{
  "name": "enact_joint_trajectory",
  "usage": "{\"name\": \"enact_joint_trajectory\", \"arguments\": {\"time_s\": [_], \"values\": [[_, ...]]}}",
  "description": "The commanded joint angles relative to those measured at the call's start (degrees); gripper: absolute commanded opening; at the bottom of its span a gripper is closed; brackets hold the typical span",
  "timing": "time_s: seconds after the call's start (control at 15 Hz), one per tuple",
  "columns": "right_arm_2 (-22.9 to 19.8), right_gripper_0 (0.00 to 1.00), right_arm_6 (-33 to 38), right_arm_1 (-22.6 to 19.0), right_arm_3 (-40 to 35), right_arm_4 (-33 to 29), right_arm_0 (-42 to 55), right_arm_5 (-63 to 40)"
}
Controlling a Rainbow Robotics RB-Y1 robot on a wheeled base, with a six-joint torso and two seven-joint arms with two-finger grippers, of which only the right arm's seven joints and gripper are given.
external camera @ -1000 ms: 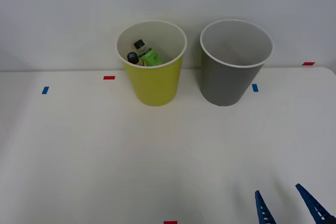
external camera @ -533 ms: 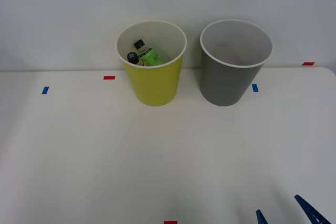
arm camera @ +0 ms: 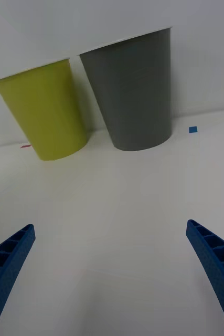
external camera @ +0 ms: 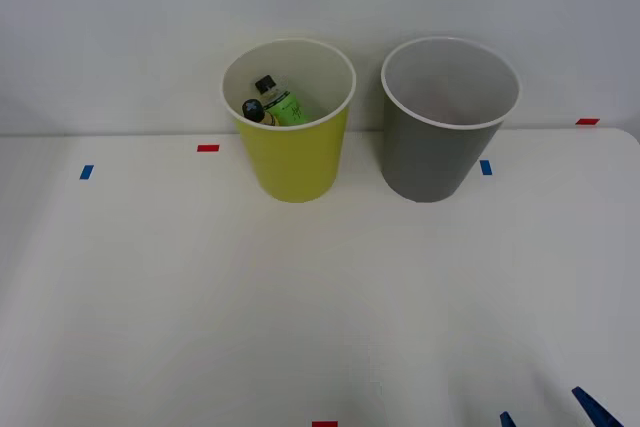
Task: Put cans in the gray bin, plastic bottles in the light green bin
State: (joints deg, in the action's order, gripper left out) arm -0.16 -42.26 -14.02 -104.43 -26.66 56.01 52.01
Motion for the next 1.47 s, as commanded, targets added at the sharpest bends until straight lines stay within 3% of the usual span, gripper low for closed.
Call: {"name": "enact_joint_trajectory", "arguments": {"time_s": [0.07, 1.47], "values": [[1.5, 1.00, -0.1, -0.8, 2.0, 2.7, -2.5, 0.4], [1.4, 1.00, -0.7, -0.6, 1.9, 1.8, -2.8, 0.4]]}}
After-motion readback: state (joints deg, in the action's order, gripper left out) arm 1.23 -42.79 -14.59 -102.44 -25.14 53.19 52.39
